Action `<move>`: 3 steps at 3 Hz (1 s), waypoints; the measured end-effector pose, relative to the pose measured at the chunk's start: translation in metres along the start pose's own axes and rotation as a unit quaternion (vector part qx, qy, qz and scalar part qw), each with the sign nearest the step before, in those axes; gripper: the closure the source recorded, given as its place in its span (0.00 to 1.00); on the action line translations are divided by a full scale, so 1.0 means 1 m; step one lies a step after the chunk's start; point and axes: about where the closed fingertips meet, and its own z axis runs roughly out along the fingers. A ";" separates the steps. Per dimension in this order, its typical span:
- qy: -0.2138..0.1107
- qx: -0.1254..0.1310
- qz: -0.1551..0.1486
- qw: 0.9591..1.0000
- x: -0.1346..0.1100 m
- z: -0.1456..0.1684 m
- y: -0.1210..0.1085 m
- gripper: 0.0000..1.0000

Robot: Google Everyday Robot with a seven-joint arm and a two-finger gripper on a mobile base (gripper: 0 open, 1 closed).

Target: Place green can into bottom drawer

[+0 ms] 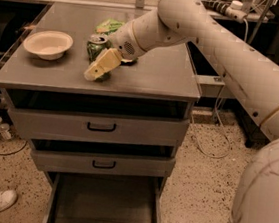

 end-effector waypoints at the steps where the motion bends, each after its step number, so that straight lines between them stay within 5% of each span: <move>1: -0.007 -0.011 -0.005 1.000 -0.005 0.001 0.011 0.00; 3: 0.003 -0.039 -0.034 0.999 -0.019 0.030 0.007 0.00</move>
Offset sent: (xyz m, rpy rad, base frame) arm -0.0084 0.0277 0.0032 -0.0090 -0.0156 0.0813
